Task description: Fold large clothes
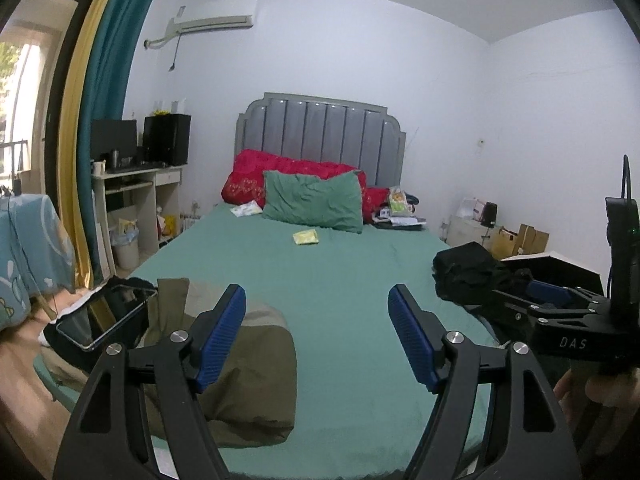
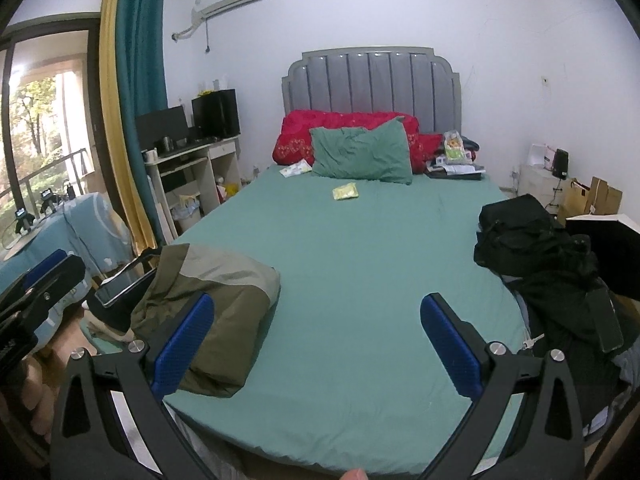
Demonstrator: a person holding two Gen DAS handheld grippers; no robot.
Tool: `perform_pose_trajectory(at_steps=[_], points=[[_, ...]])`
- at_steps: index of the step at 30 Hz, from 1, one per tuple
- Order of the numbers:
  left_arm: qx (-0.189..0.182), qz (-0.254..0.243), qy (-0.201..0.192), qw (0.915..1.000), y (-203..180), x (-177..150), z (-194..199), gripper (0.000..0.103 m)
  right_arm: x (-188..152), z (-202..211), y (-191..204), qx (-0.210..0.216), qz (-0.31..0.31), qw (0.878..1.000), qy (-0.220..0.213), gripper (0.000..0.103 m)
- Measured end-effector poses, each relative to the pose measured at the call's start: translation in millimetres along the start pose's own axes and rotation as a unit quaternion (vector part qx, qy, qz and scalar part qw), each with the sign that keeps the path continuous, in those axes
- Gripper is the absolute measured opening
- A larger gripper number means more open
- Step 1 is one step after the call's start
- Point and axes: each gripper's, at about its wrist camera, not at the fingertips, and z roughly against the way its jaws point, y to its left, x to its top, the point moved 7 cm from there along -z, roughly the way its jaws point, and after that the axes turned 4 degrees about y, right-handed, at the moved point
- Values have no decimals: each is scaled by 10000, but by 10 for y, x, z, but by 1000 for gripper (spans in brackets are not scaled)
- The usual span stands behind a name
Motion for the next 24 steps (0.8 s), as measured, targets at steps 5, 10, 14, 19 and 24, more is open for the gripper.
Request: perform_pose_trajectory(at_steps=[5,10,14,19,24], points=[[-11,43,79,10000,59,-23,-53,77,1,-20,4,-9,11,10000,31,102],[-30,47,98,9999,77,-29,-79,77,9,-53,4,-20,19,10000,49,102],[-38,54,116,9999,101,-40,-101,77,9,-57,-6,-21,20,10000,49,102],[-37,47,111,9999,114,-35,-106,77,12,-57,-6,-21,18,10000,48,102],[-46,51,110,9999,118,-26,-105,77,14,-58,-17,-16,20,10000,48,102]])
